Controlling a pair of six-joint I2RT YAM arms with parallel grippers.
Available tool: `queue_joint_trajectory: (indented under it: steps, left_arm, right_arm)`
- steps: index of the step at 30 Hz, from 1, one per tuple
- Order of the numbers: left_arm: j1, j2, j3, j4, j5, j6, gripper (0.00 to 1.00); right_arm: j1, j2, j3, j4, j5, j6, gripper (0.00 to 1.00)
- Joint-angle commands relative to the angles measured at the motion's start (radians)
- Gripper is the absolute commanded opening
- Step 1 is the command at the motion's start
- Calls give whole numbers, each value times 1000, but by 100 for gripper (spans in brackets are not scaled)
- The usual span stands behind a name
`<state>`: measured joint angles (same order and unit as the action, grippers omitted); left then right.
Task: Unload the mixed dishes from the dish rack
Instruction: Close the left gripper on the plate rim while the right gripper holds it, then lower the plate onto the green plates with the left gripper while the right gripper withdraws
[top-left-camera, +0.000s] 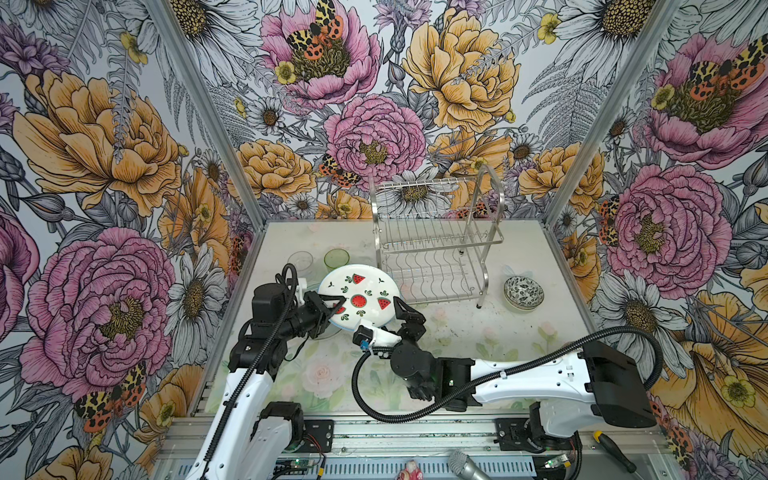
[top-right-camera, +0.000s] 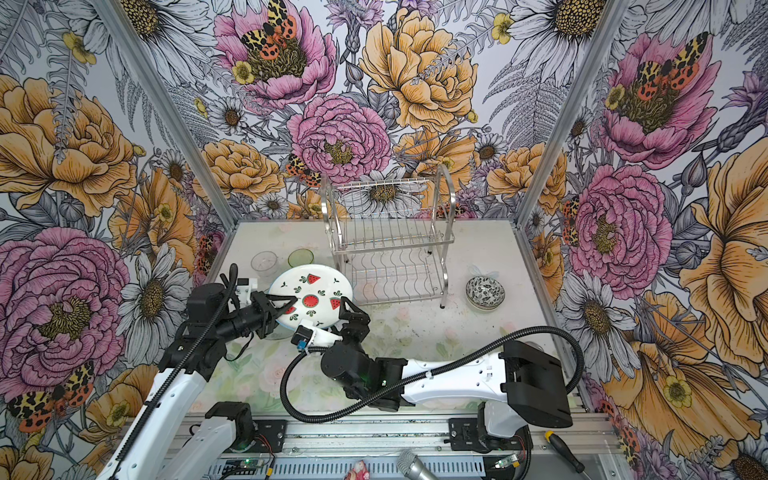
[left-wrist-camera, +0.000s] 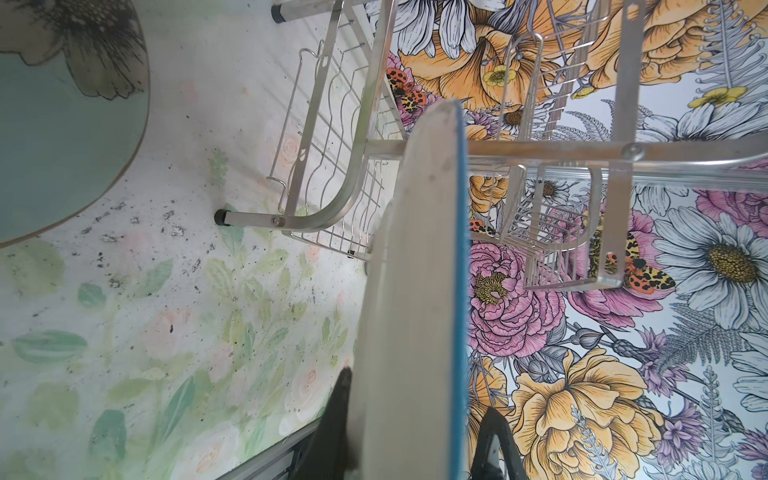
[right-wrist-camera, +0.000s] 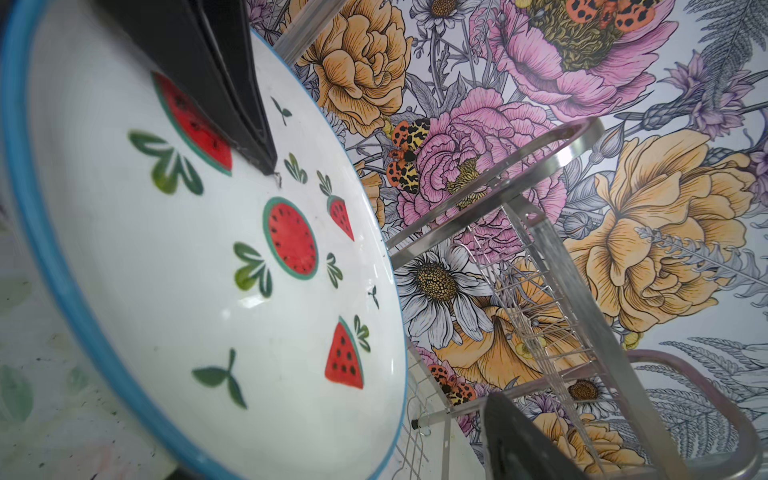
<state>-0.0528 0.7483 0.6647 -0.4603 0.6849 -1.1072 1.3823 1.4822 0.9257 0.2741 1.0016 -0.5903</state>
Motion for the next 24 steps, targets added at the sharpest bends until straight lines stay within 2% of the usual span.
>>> queue_joint_trajectory:
  steps: [1, 10, 16, 24]
  left_arm:
    - [18, -26, 58, 45, 28, 50, 0]
    - [55, -18, 72, -15, -7, 140, 0]
    - [95, -9, 47, -34, -44, 211, 0]
    - [154, -9, 42, -90, -142, 313, 0]
  right_arm:
    - [-6, -83, -32, 37, 31, 50, 86]
    - [-23, -244, -108, 24, 28, 189, 88]
    - [-51, -435, -183, -4, 22, 309, 87]
    - [-86, -694, -291, -59, 53, 380, 88]
